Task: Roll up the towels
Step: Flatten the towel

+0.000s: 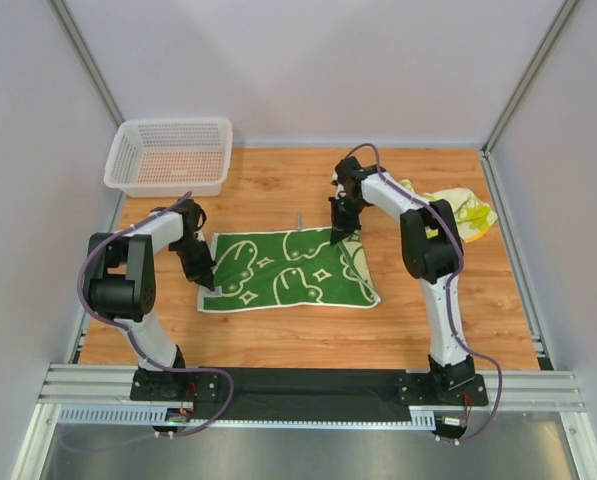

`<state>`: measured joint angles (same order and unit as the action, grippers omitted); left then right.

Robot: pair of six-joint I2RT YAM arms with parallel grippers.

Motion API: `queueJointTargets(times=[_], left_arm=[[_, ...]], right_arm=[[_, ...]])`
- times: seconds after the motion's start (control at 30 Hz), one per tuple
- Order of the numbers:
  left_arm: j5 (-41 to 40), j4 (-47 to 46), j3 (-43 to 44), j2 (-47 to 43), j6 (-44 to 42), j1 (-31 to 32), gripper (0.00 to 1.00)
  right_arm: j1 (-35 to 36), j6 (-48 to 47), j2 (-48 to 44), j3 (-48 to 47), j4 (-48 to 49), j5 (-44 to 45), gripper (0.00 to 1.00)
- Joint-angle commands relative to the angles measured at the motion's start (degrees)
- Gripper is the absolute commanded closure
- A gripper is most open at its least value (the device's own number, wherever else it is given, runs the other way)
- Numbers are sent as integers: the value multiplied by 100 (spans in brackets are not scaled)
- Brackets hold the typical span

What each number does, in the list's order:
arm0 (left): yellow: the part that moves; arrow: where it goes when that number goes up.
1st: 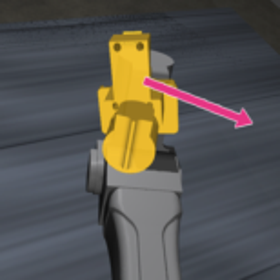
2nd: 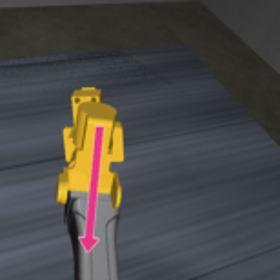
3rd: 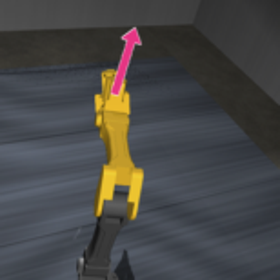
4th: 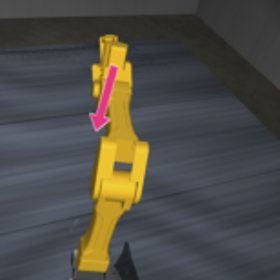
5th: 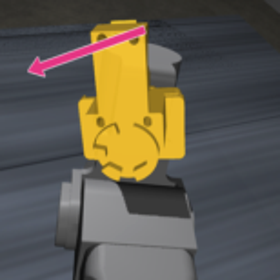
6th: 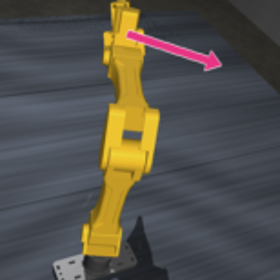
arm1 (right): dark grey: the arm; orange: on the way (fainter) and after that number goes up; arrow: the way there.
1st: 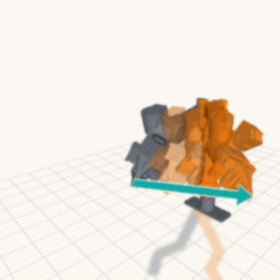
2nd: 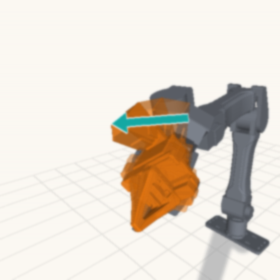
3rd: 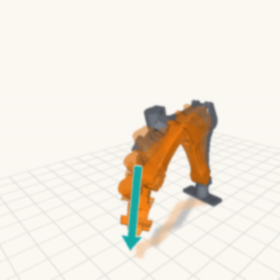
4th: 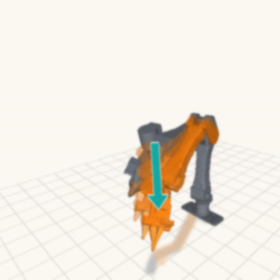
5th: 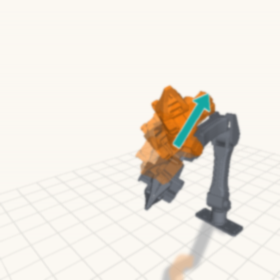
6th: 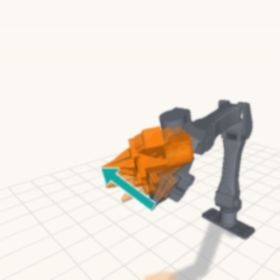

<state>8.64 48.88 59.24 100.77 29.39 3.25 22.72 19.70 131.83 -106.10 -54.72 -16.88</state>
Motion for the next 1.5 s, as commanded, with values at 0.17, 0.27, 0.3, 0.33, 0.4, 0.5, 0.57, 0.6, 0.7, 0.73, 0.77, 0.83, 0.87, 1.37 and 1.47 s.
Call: queueJointTargets(times=[0.17,0.27,0.3,0.33,0.4,0.5,0.57,0.6,0.7,0.73,0.77,0.83,0.87,1.37,1.47], left_arm=[[-636,-142,-97,224,-188,-43,100],[-645,-142,-106,206,-179,-52,100],[-645,-142,-97,197,-179,-52,100],[-645,-142,-106,206,-179,-52,100],[-645,-142,-115,197,-161,-61,100],[-443,-239,-132,154,-205,-52,100],[-303,-318,-141,-13,-205,-52,100],[-276,-301,-98,-153,-179,-52,100],[-223,-143,52,-391,-126,-52,96],[-214,-38,87,-583,-91,-52,92],[-197,15,122,-689,-74,-52,90],[-170,138,123,-1014,23,-52,85],[-179,174,44,-1137,67,-52,84],[59,-28,-1626,-2537,964,-52,43],[-55,25,-1662,-2318,920,-52,40]], right_arm=[[-777,-362,-491,301,-399,905,94],[-953,-432,-728,397,-513,1028,89],[-962,-458,-781,406,-627,1151,87],[-989,-467,-834,432,-697,1309,84],[-1103,-398,-974,502,-925,2036,79],[-1252,-371,-1342,669,-962,2426,68],[-1261,-424,-1572,749,-918,2375,56],[-1253,-406,-1808,810,-909,2322,48],[-1200,-345,-2125,924,-891,2137,40],[-1182,-327,-2353,1073,-865,2058,40],[-1173,-292,-2468,1179,-761,1953,40],[-1191,-239,-2967,1695,-567,1464,40],[-1191,-161,-3135,1907,-383,1329,40],[-1191,367,-4921,4466,-153,1099,21],[-1200,481,-4939,4616,-127,1126,21]])
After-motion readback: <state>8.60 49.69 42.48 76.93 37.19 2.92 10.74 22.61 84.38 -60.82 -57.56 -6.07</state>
